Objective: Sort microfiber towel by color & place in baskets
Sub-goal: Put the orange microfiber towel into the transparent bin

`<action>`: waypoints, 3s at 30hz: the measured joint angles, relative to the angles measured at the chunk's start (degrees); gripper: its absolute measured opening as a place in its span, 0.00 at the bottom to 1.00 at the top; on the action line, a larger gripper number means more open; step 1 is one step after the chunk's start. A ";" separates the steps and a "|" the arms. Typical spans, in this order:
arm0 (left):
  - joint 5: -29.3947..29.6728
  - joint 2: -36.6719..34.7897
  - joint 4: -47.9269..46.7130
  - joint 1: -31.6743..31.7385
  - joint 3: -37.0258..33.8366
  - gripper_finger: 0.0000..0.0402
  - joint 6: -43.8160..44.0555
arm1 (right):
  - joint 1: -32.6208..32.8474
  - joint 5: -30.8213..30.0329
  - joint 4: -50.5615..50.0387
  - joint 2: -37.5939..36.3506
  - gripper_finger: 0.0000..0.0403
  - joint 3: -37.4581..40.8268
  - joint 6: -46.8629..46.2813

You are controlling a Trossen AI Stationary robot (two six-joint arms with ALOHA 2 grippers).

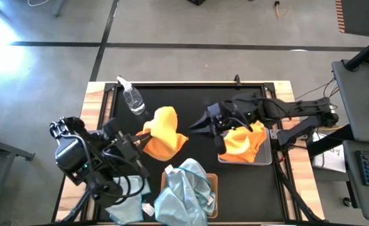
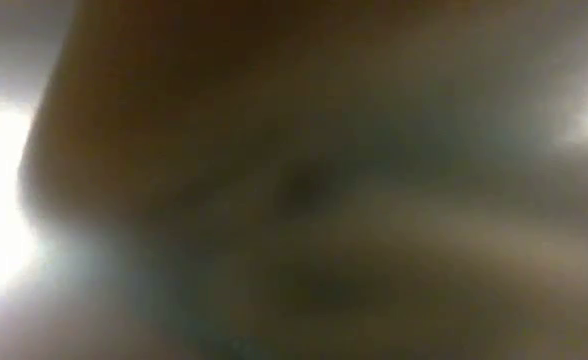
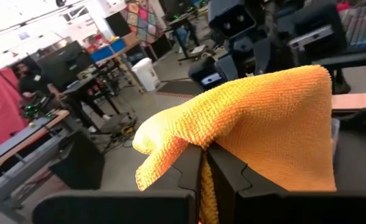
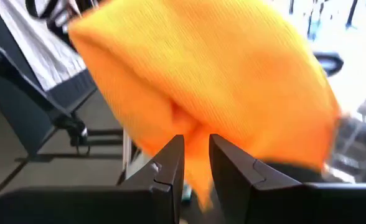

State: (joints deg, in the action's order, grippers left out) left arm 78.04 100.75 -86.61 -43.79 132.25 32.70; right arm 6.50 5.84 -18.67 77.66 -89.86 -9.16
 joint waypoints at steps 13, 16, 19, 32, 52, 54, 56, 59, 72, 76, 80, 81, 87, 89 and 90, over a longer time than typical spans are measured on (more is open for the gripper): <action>1.41 0.39 0.00 1.16 -0.02 0.00 1.08 | -0.04 0.00 10.68 6.64 0.17 0.00 11.82; 1.46 0.39 0.00 1.16 -0.02 0.00 1.11 | -0.04 0.00 13.63 7.22 0.17 0.00 13.71; 1.44 0.39 0.02 1.16 -0.04 0.00 1.32 | -0.04 0.00 15.47 7.38 0.17 0.00 14.25; 0.94 0.41 -0.01 1.16 -0.42 0.00 1.23 | -0.04 0.00 16.97 7.12 0.37 0.00 15.27; 0.98 0.39 -0.90 1.16 -0.42 0.00 1.04 | -0.04 -13.49 18.16 7.09 0.55 -0.02 24.65; 0.98 0.35 -0.92 1.16 -0.42 0.00 1.04 | -0.04 -14.66 18.24 7.09 0.55 -0.02 25.65; 0.98 0.31 -0.96 1.16 -0.42 0.00 1.04 | -0.04 -14.88 18.83 7.09 0.55 -0.02 25.66; 1.01 0.14 -1.32 1.21 -0.42 0.00 1.04 | -0.04 -14.88 20.15 7.10 0.55 -0.02 25.21; 1.01 0.00 -1.51 4.58 -0.39 0.00 0.92 | 0.00 -14.42 21.54 7.12 0.55 -0.04 19.22; 0.98 -0.03 -1.51 4.83 -0.39 0.00 0.88 | 0.00 -14.36 21.55 7.12 0.55 -0.04 19.20; 0.97 -0.03 -1.50 4.81 -0.39 0.00 0.88 | 0.00 -14.29 21.53 7.14 0.55 -0.04 19.19; 0.97 -0.03 -1.49 4.81 -0.39 0.00 0.88 | 0.00 -14.29 21.53 7.14 0.55 -0.04 19.18; 0.96 -0.03 -1.48 4.81 -0.39 0.00 0.88 | 0.00 -14.25 21.53 7.16 0.53 -0.04 18.00; 0.96 -0.03 -1.46 4.81 -0.39 0.00 0.88 | 0.00 -14.23 21.53 7.16 0.50 -0.04 17.94; 0.96 -0.03 -1.46 4.81 -0.39 0.00 0.88 | 0.00 -14.22 21.53 7.16 0.48 -0.04 17.73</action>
State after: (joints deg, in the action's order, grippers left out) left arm 79.00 100.73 -88.07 -38.98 131.85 33.58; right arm 6.50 -8.38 2.85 84.82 -89.91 8.57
